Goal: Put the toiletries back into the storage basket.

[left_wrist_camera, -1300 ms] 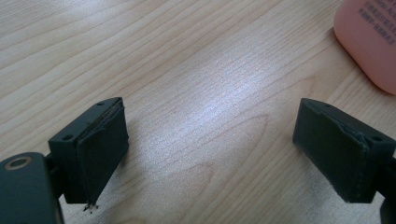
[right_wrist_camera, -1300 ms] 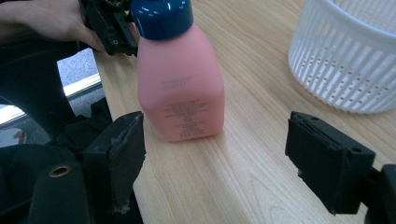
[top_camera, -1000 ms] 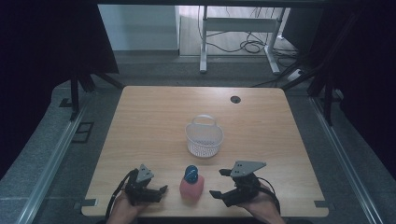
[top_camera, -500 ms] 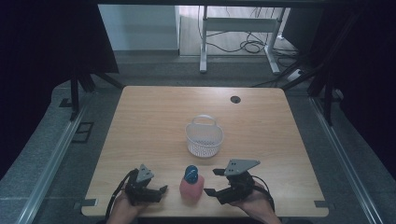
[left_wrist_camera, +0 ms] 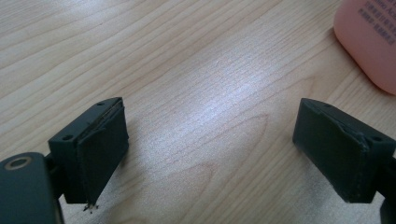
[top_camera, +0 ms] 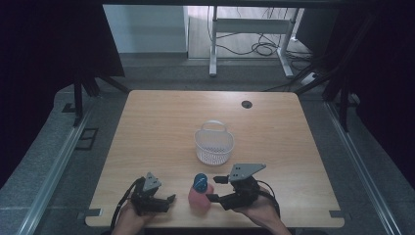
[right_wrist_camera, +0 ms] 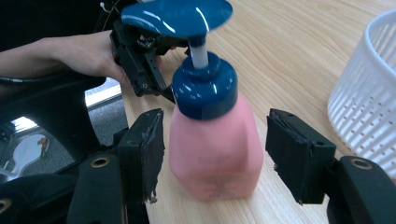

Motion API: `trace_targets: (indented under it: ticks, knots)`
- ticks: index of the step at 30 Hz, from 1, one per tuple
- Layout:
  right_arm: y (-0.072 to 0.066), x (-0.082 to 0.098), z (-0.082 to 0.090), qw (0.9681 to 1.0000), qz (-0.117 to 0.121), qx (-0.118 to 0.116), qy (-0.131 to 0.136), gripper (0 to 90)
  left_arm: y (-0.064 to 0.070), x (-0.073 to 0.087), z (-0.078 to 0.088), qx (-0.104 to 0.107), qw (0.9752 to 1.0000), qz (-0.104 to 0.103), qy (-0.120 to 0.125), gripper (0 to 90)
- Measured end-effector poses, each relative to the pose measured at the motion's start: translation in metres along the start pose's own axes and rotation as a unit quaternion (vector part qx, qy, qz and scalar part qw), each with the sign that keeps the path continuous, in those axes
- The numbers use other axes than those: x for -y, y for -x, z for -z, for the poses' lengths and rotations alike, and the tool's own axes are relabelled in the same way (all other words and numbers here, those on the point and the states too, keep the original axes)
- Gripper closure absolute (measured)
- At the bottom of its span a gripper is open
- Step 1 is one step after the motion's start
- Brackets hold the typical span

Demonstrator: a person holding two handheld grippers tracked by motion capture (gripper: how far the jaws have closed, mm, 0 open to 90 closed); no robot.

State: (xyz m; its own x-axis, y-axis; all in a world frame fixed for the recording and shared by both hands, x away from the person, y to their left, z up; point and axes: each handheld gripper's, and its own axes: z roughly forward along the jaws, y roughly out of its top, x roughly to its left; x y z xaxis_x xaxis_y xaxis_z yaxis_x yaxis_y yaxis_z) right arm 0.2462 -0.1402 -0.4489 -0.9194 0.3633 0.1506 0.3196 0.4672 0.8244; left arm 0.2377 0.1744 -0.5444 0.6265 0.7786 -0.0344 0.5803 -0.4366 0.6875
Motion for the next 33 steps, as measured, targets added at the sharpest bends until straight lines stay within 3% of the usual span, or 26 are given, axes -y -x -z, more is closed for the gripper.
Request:
trace_targets:
  ticks: [9,24,28,33]
  knots:
    - [0.001,-0.013,-0.01,0.9999,0.003,-0.009,0.007,43.0,0.0,0.0,0.0,0.0,1.0,0.0,0.0,10.0]
    - [-0.004,-0.025,-0.027,0.9997,0.022,-0.007,-0.009,45.7,0.0,0.0,0.0,0.001,1.0,0.001,0.001,10.0]
    - [-0.005,-0.026,-0.033,0.9993,0.032,-0.001,-0.021,49.1,0.0,0.0,0.0,0.001,1.0,0.001,0.001,10.0]
    - [-0.009,-0.027,-0.032,0.9987,0.034,0.025,-0.028,52.3,0.0,0.0,0.0,0.0,1.0,0.001,0.0,10.0]
